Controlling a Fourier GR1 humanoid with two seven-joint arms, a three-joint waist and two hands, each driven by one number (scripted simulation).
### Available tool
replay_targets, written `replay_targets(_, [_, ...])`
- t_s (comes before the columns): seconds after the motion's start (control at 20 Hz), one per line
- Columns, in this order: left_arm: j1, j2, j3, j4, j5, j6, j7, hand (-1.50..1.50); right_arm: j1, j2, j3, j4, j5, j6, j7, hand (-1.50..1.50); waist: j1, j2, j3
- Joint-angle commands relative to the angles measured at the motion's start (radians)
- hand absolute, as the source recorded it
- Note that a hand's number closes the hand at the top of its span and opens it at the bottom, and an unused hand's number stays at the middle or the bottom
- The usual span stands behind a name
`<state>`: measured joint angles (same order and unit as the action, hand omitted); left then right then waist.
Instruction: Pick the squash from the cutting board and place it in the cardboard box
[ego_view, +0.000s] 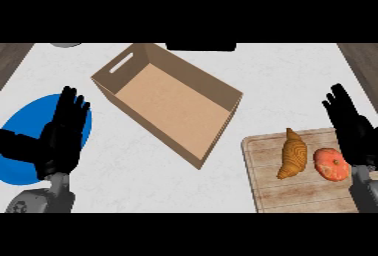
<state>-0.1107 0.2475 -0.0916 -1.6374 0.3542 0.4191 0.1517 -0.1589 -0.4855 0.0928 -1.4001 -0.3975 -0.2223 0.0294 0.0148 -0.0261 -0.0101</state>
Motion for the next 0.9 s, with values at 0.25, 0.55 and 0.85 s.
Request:
replay_targets(0.25, [0.086,0.222,-0.09,0.087,-0.259,-0.067,-0.055,0.0,-0.142,-0.061,-0.279,-0.074,0.067,-0.279,-0.167,-1.5,-0.036,0.021,0.012])
replay_targets(0.55, [0.113,0.209,-0.11,0.105,-0.262,-0.089,-0.076,0.0,0.054,0.085,-0.315,0.022,0.223,-0.683,-0.173,-1.5,-0.042,0.024,0.011])
replay_targets(0.85, [0.08,0.19,-0.104,0.105,-0.278,-0.118,-0.047,0.0,0.265,-0.002,-0.143,-0.144,0.404,-0.666,-0.001,-1.5,-0.026,0.024,0.008])
